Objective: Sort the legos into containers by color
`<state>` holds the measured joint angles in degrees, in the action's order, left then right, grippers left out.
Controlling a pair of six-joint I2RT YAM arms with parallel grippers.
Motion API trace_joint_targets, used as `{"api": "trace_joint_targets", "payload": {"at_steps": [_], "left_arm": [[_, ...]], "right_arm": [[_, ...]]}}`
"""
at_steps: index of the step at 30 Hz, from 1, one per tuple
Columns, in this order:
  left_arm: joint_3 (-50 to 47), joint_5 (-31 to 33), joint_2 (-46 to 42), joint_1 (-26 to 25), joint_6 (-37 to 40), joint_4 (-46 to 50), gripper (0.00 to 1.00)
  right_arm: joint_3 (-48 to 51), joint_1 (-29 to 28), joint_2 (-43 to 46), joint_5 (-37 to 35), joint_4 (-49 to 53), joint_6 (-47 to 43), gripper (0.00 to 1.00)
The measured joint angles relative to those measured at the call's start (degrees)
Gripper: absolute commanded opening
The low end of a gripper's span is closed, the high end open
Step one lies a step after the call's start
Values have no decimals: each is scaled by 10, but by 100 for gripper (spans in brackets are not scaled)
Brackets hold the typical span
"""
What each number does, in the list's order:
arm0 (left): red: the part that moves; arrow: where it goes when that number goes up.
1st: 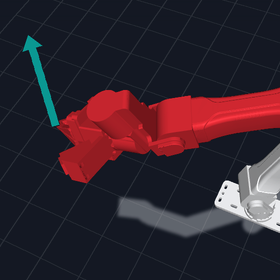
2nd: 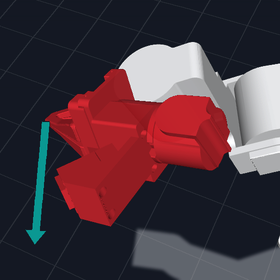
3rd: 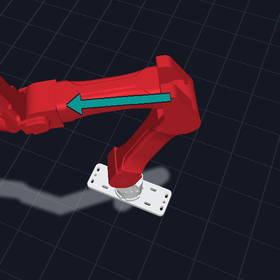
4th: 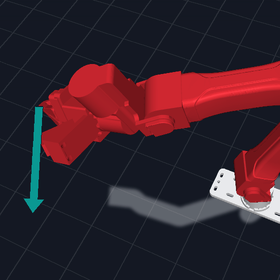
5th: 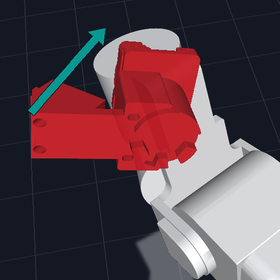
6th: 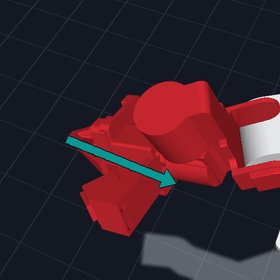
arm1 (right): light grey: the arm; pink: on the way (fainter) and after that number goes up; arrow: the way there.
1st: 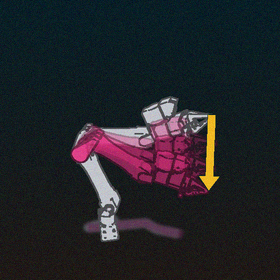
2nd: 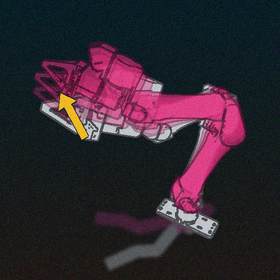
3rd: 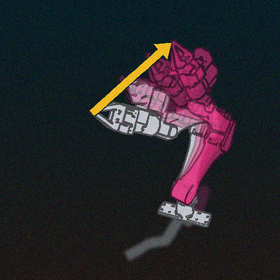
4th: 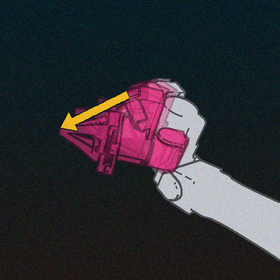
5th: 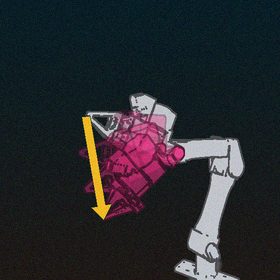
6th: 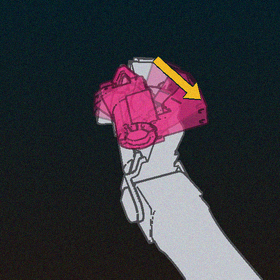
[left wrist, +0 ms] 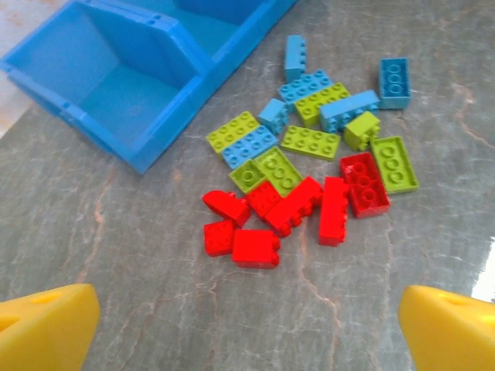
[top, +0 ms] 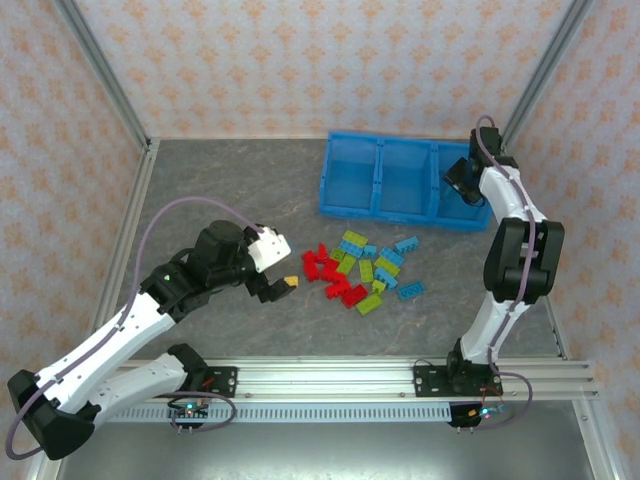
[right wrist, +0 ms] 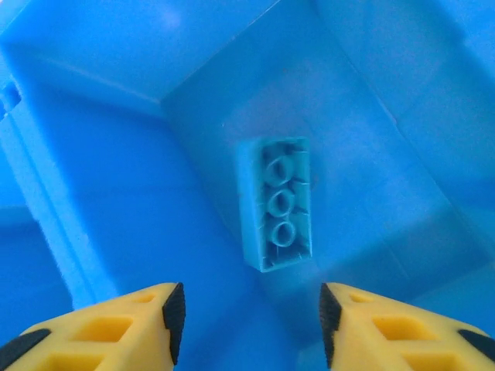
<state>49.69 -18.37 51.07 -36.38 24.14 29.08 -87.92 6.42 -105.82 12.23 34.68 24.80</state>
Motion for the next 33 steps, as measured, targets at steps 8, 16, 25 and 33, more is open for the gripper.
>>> {"api": "trace_joint_targets", "payload": {"at_steps": [8, 16, 25, 33], "left_arm": [[150, 130, 131, 0, -264, 67, 90], [209, 150, 308, 0, -595, 93, 69], [185, 98, 456, -1, -745, 68, 66], [176, 78, 506, -8, -766, 41, 62]], "right_arm": [[113, -28, 258, 42, 48, 11, 59], [189, -265, 426, 116, 126, 18, 64], [224, -336, 408, 87, 192, 37, 69], [224, -336, 405, 70, 198, 37, 70]]}}
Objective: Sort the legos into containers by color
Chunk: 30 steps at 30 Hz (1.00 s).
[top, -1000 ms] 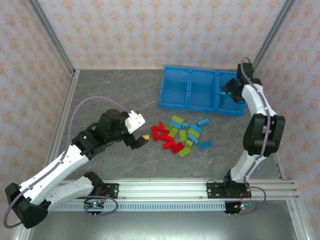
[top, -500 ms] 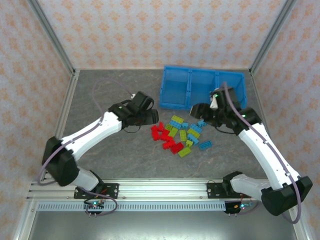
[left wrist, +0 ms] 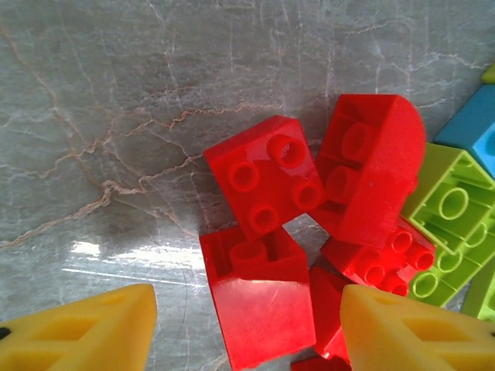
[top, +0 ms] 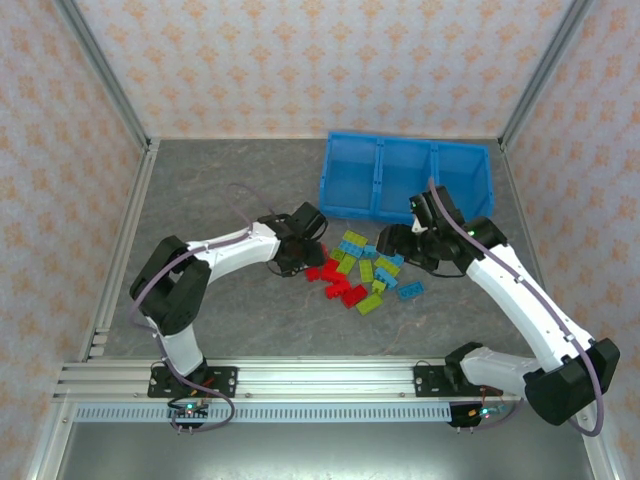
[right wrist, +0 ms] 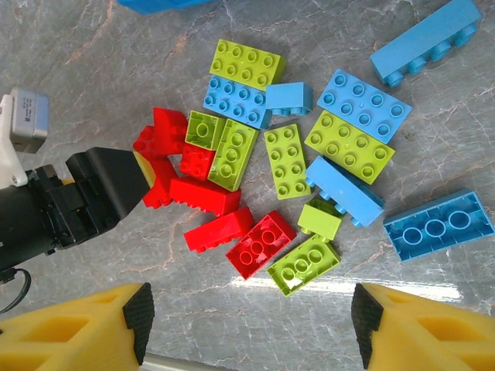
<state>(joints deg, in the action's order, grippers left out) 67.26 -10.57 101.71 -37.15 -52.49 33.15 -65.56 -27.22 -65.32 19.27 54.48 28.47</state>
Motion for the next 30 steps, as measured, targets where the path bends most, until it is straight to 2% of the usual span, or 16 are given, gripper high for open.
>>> {"api": "trace_joint_targets", "payload": {"at_steps": [6, 8, 10, 14, 16, 20, 23, 26, 30], "left_arm": [[-6, -2, 11, 0, -1, -4, 59], [-7, -7, 19, 0, 1, -5, 55], [-11, -11, 28, 0, 2, -8, 45], [-19, -12, 31, 0, 6, -7, 31], [-19, -13, 25, 0, 10, -6, 27], [-4, -5, -26, -9, 24, 25, 26], [73, 28, -71, -26, 51, 57, 27], [184, 80, -73, -35, 92, 58, 27], [370, 143, 31, -25, 156, 66, 27]], "right_arm": [[0, 0, -2, -9, 0, 0, 71], [0, 0, -2, -11, 0, 0, 71], [0, 0, -2, -13, 0, 1, 71], [0, 0, -2, -15, 0, 4, 71], [0, 0, -2, -16, 0, 5, 71], [0, 0, 2, -21, 1, 10, 71], [0, 0, 12, -30, 2, 16, 71], [0, 0, 22, -39, 1, 23, 71], [0, 0, 26, -45, 0, 33, 71]]}}
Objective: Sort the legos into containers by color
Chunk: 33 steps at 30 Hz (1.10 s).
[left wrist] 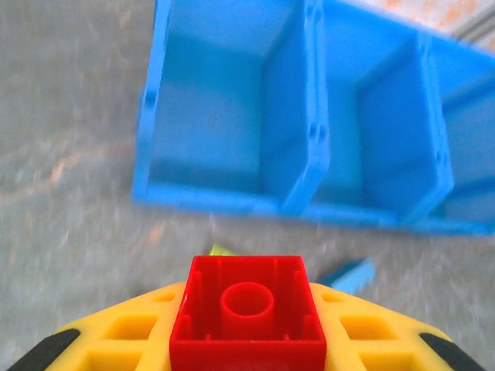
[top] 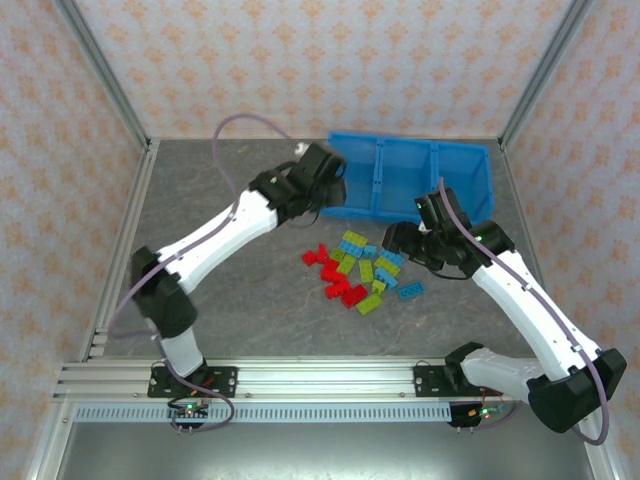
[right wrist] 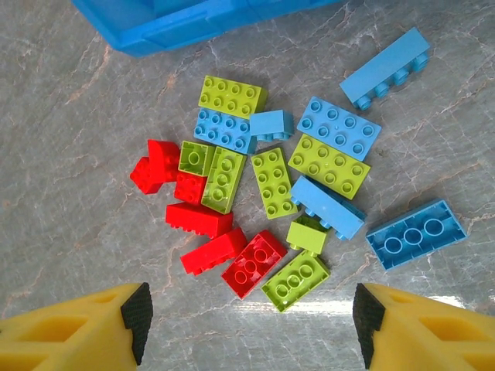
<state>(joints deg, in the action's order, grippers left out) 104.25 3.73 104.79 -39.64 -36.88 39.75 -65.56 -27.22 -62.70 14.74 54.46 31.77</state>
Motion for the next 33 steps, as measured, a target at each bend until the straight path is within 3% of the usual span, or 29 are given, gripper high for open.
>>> {"api": "trace_joint_targets", "payload": {"at_steps": [5, 10, 14, 19, 23, 28, 33], "left_arm": [[234, 28, 224, 26, 62, 20, 28], [407, 27, 404, 48, 103, 53, 40], [431, 21, 437, 55, 125, 68, 52], [446, 8, 419, 52, 132, 76, 52], [360, -1, 316, 39, 139, 78, 51], [66, -3, 18, -6, 156, -1, 51], [-144, -19, -271, -37, 214, -74, 53]], "right_arm": [[0, 0, 21, -8, 0, 12, 71], [3, 0, 67, -20, 2, 21, 72], [8, 0, 85, -32, 8, 28, 72], [23, 0, 88, -40, 8, 36, 72], [34, 0, 78, -41, 7, 36, 72], [63, -22, 53, -49, -2, 60, 72], [139, -110, 30, -77, -29, 169, 73]]}}
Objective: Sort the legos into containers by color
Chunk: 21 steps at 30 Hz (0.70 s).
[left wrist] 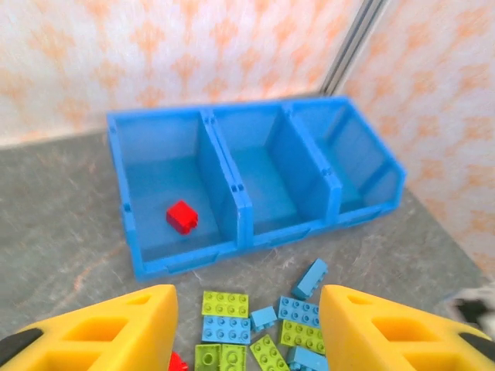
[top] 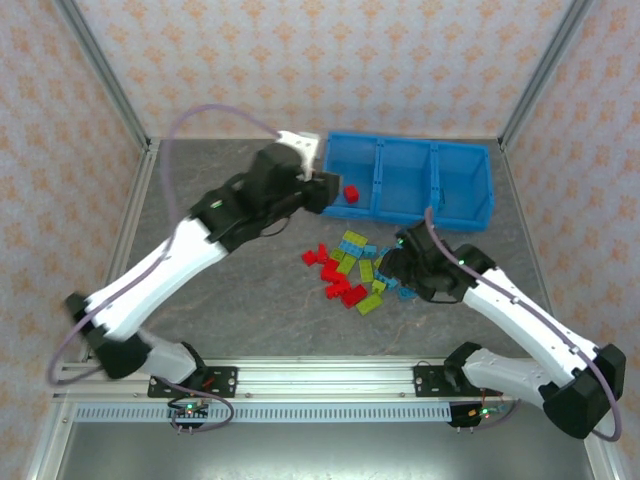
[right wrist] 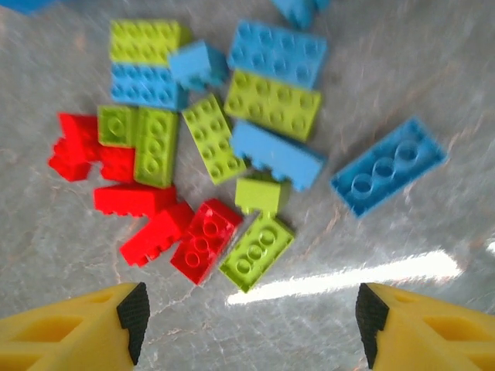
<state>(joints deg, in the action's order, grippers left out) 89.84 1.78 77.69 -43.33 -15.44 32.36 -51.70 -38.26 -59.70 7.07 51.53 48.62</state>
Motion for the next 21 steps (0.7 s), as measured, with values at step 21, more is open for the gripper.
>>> {"api": "trace_joint_targets", "payload": {"at_steps": [21], "left_arm": [[-296, -59, -224, 10, 294, -23, 82]], "right_arm": [[95, -105, -207, 0, -182, 160, 59]]}}
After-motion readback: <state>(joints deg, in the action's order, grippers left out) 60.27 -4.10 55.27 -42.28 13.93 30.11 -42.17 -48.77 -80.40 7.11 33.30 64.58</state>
